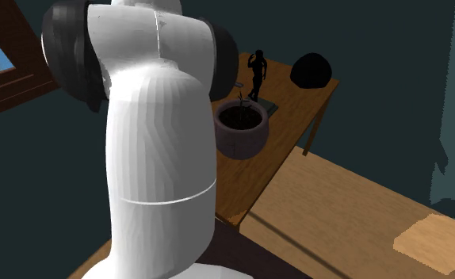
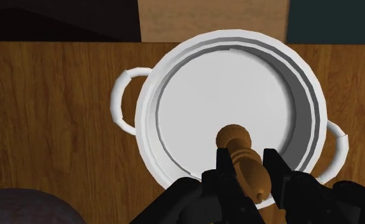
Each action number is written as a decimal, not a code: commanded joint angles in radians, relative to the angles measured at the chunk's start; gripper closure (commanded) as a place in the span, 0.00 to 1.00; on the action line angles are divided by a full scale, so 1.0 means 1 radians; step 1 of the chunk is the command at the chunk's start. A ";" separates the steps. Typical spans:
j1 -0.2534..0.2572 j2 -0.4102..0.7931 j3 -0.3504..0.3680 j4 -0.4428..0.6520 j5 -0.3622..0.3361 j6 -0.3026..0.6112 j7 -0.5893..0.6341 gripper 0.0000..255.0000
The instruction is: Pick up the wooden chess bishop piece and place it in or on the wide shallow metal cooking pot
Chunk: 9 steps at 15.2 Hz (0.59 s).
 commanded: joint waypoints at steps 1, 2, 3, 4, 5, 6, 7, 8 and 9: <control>0.000 0.009 -0.004 -0.012 -0.006 0.020 0.002 1.00; 0.002 0.017 -0.007 -0.014 -0.010 0.030 0.004 1.00; 0.004 0.024 -0.009 -0.017 -0.014 0.040 0.006 1.00; 0.006 0.032 -0.012 -0.019 -0.018 0.049 0.008 1.00; 0.007 0.040 -0.015 -0.021 -0.022 0.059 0.010 1.00; 0.009 0.049 -0.018 -0.023 -0.026 0.068 0.012 1.00; 0.012 0.057 -0.021 -0.024 -0.030 0.078 0.014 1.00; 0.014 0.066 -0.024 -0.025 -0.034 0.087 0.017 1.00; 0.014 0.065 -0.024 -0.026 -0.034 0.087 0.017 1.00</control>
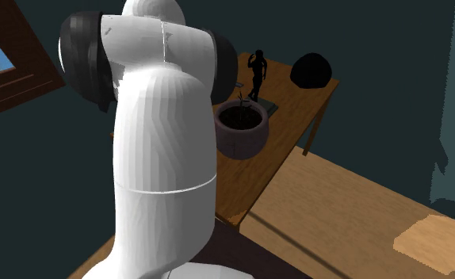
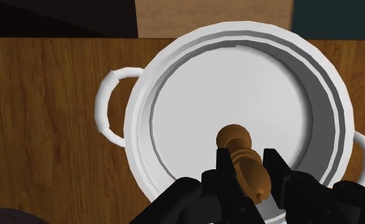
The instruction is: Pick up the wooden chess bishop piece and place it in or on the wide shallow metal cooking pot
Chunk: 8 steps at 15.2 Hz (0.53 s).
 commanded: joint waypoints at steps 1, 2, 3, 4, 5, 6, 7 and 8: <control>0.001 0.003 -0.001 -0.002 -0.002 0.006 0.001 1.00; 0.001 0.003 -0.001 -0.002 -0.002 0.006 0.001 1.00; 0.001 0.003 -0.001 -0.002 -0.002 0.006 0.001 1.00; 0.001 0.003 -0.001 -0.002 -0.002 0.006 0.001 1.00; 0.001 0.003 -0.001 -0.002 -0.002 0.006 0.001 1.00; 0.001 0.003 -0.001 -0.002 -0.002 0.006 0.001 1.00; 0.001 0.003 -0.001 -0.002 -0.002 0.006 0.001 0.00; 0.001 0.003 -0.001 -0.002 -0.002 0.006 0.001 0.00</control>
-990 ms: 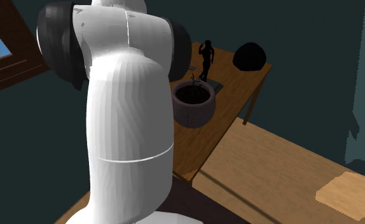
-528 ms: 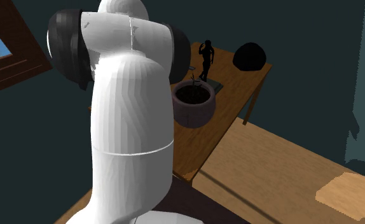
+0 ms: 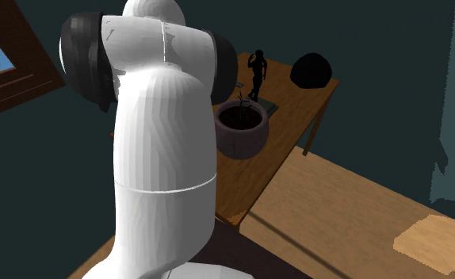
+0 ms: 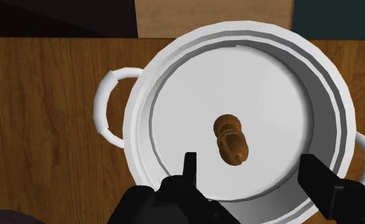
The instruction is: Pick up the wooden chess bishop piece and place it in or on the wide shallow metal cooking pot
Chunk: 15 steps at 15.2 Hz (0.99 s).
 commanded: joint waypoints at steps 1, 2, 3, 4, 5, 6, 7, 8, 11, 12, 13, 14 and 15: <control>0.000 0.000 0.000 0.000 0.000 0.000 0.000 0.00; 0.000 0.000 0.000 0.000 0.000 0.000 0.000 0.00; 0.000 0.000 0.000 0.000 0.000 0.000 0.000 0.00; 0.000 0.000 0.000 0.000 0.000 0.000 0.000 0.00; -0.005 -0.019 0.007 0.007 0.010 -0.025 -0.006 0.00; -0.009 -0.036 0.013 0.016 0.019 -0.050 -0.012 0.00; -0.014 -0.053 0.020 0.027 0.028 -0.076 -0.018 0.00; -0.016 -0.065 0.024 0.036 0.035 -0.097 -0.022 0.00; -0.016 -0.066 0.024 0.036 0.036 -0.097 -0.022 0.00; -0.016 -0.065 0.024 0.036 0.036 -0.097 -0.022 0.00; -0.016 -0.065 0.024 0.036 0.036 -0.097 -0.022 0.00; -0.016 -0.065 0.024 0.036 0.036 -0.097 -0.022 0.00; -0.016 -0.065 0.024 0.036 0.036 -0.097 -0.022 0.00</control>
